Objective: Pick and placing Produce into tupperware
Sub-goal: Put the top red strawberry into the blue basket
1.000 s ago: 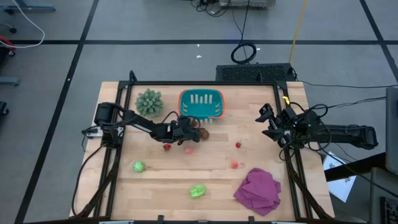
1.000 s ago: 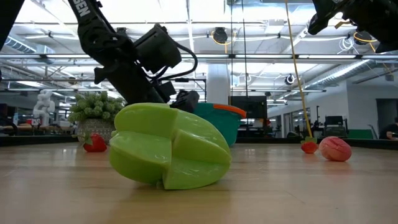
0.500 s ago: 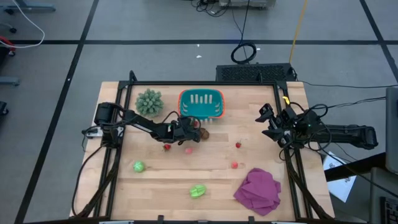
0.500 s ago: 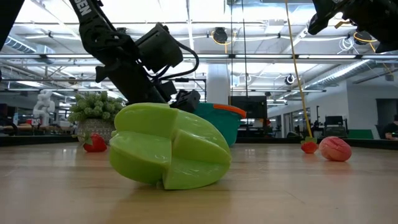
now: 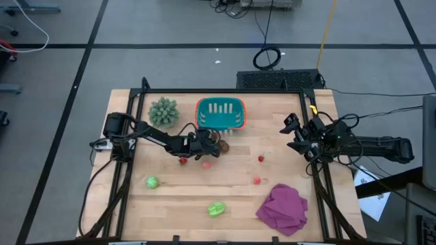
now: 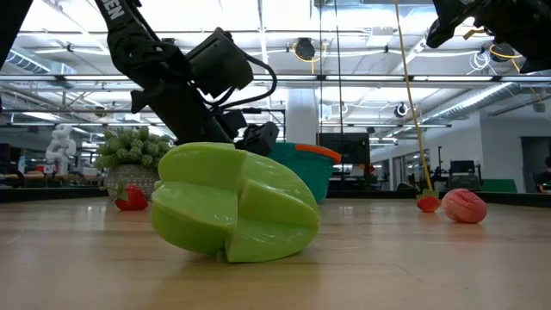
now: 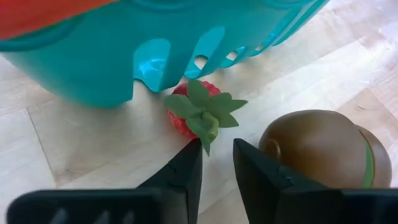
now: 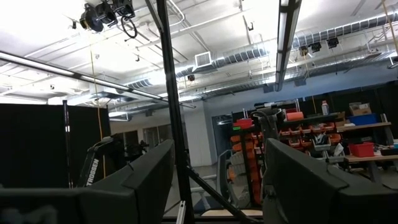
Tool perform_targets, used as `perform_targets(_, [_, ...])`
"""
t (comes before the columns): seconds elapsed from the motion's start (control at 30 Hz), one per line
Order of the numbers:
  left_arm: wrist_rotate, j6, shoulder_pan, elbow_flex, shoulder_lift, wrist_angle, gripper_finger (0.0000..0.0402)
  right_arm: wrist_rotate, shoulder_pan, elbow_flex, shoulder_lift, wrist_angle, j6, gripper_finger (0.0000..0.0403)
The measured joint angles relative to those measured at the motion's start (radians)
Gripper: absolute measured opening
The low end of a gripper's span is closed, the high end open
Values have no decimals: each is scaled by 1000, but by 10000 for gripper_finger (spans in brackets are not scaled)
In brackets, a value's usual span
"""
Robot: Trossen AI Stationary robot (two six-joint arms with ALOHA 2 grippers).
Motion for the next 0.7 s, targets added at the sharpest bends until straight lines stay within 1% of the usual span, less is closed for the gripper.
perform_targets(0.2, [1,0,-2,0,0,0,57,0,0,0,0,0,0,242])
perform_targets(0.4, [1,9,-13,0,0,0,7,0,0,0,0,0,0,242])
perform_targets(0.7, [3,8,-15,0,0,0,3,0,0,0,0,0,0,242])
